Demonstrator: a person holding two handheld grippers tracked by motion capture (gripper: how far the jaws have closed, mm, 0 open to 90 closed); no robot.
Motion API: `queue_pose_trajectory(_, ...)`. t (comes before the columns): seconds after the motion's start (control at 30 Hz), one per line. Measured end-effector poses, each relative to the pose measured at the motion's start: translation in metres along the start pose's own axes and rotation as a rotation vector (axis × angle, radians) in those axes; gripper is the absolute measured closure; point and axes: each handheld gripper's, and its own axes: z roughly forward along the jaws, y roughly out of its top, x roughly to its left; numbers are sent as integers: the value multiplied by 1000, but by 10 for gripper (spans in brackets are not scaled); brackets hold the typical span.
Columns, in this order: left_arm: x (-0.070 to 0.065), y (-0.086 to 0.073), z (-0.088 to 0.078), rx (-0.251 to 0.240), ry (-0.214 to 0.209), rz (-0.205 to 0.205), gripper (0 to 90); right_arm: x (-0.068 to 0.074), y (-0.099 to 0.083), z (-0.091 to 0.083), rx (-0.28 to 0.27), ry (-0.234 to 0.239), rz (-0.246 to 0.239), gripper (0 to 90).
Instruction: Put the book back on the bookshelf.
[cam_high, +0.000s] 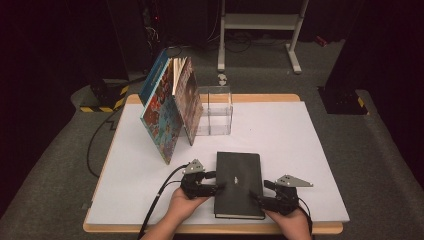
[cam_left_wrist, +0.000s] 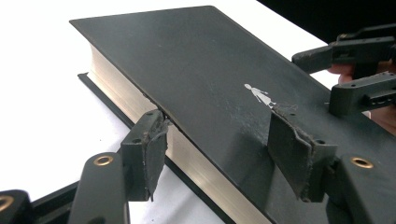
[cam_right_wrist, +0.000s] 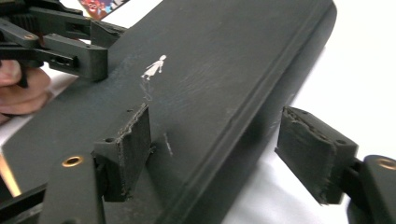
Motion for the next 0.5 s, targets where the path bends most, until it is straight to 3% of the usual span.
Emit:
queue_pose_trajectory(0.03, 0, 0, 0, -1, 2, 1, 381, 0, 0, 2, 9, 22, 7, 269)
queue_pose_trajectory(0.23, 1, 1, -2, 9, 14, 8, 382, 6, 6, 6, 23, -21, -2, 287)
queue_pose_trajectory(0.33, 10, 4, -4, 8, 31, 2, 390, 9, 14, 14, 24, -48, -20, 296)
queue_pose_trajectory(0.5, 18, 4, -11, -10, 55, -14, 396, 12, 25, 29, 34, -40, -31, 296)
